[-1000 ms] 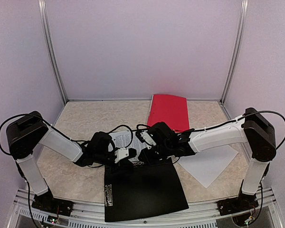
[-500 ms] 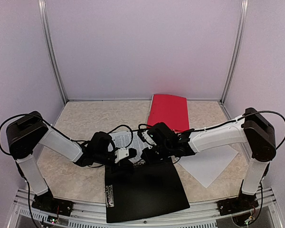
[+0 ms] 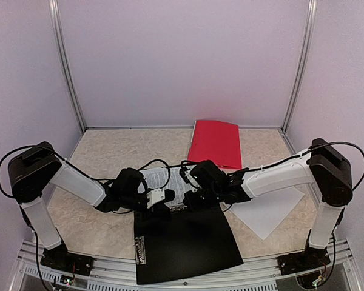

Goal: Put the files into the folder
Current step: Clamp the file at the center of the board.

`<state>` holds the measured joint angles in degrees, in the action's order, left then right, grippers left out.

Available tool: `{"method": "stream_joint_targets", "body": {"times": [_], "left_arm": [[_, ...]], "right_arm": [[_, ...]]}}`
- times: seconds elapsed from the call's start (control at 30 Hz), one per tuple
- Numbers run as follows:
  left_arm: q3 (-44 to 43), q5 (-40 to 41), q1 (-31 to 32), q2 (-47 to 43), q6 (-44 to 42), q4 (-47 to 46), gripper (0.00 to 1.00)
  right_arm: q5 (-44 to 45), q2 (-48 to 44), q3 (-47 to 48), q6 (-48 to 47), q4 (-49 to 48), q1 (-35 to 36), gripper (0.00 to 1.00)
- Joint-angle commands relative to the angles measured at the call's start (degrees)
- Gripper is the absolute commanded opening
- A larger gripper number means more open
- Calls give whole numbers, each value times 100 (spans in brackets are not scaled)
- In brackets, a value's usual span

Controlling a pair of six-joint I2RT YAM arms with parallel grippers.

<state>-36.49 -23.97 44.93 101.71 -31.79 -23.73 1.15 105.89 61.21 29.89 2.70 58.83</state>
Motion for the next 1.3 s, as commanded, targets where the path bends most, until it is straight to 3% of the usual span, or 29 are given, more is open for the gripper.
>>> {"method": "stream_joint_targets", "body": {"times": [0.0, 0.73, 1.27], "left_arm": [[20, 260, -30, 77, -68, 568, 0], [-16, 217, -21, 156, -77, 602, 0], [-34, 366, -43, 165, 5, 581, 0]], "right_arm": [[-29, 392, -300, 59, 338, -85, 0], [-102, 1104, -503, -175, 121, -180, 0], [-409, 861, -834, -543, 190, -148, 0]]}}
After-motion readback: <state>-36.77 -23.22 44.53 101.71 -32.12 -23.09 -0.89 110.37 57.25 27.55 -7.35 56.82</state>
